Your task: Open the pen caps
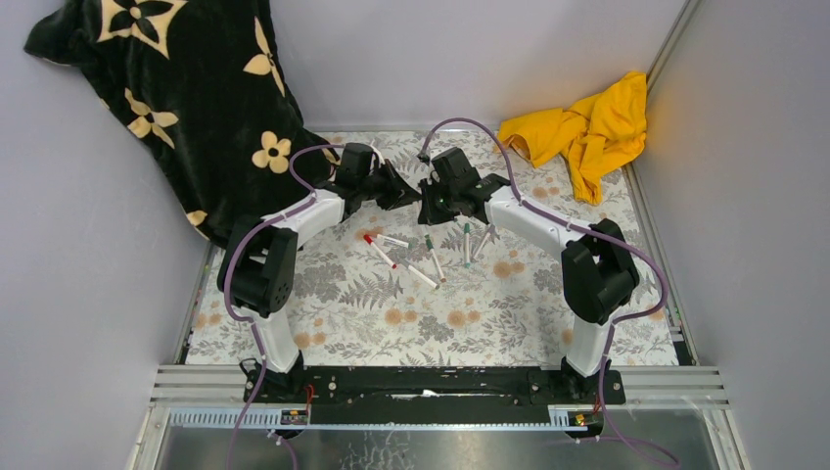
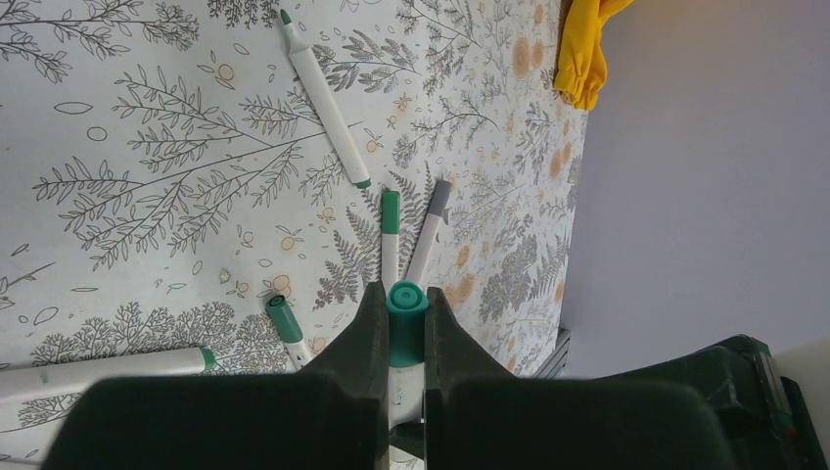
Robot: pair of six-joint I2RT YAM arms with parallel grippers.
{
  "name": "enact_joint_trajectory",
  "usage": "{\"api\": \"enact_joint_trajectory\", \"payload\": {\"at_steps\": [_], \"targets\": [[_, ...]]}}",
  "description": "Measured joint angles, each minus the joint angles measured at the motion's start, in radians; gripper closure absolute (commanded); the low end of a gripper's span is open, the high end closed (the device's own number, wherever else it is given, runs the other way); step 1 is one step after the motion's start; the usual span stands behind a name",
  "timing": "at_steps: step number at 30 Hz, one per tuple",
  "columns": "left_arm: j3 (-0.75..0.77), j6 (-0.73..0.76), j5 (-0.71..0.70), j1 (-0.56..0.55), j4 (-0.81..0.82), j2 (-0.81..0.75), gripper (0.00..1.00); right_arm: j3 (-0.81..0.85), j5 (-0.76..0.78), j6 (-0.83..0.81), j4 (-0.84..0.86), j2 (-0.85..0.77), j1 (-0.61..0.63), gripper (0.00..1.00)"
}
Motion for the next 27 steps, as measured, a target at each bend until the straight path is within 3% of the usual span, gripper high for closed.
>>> {"api": "enact_joint_trajectory", "payload": {"at_steps": [2,8,27], "targets": [[-0.002,0.0,0.0,0.0,0.001,0.0,1.0,-0.001,0.0,0.0,0.0,0.0,0.0,0.99],[-0.008,0.0,0.002,0.0,0.007,0.0,1.0,-0.002,-0.003,-0.001,0.0,0.0,0.0,0.82],[-0.011,0.002,0.019,0.008,0.025,0.0,1.0,0.067,-0.02,-0.008,-0.05,0.042,0.0,0.73]]}}
